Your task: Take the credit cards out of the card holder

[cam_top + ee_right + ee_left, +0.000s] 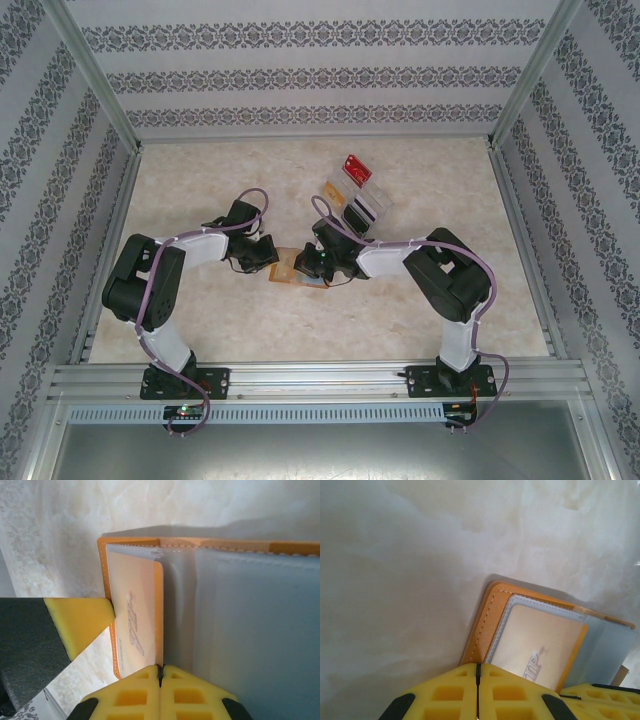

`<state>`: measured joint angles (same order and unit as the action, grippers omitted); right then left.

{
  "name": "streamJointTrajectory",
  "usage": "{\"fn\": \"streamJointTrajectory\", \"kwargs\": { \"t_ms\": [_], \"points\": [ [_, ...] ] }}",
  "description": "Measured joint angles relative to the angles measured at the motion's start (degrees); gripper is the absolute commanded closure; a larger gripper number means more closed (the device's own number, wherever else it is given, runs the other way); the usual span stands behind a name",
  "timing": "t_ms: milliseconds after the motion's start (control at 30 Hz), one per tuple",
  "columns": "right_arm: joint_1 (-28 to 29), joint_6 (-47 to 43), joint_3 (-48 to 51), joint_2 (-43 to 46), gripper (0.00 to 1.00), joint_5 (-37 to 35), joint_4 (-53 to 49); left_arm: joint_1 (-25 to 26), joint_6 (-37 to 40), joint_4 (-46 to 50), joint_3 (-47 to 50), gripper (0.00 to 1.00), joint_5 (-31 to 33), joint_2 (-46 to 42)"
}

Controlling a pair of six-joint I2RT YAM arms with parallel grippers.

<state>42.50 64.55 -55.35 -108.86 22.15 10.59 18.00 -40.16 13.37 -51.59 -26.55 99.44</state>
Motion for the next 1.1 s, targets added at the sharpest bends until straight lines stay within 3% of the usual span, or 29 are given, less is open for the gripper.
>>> {"fn": "streamJointTrajectory", "kwargs": {
  "t_ms": [467,767,1100],
  "points": [
    [-1.88,0.04,4.57,3.80,0.99,-0.13,2.58,0.00,0.26,-0.02,0.00,0.87,-0.20,0.00],
    [-1.88,0.04,4.57,3.37,1.00,0.22,4.24,0.02,2.49,2.99,-0.44,0.80,-0.70,-2.32],
    [-1.90,0.04,4.63,3.34,1.00,0.24,4.57,1.57,3.72,3.98,-3.37,0.89,-3.52,-3.52]
  ]
}}
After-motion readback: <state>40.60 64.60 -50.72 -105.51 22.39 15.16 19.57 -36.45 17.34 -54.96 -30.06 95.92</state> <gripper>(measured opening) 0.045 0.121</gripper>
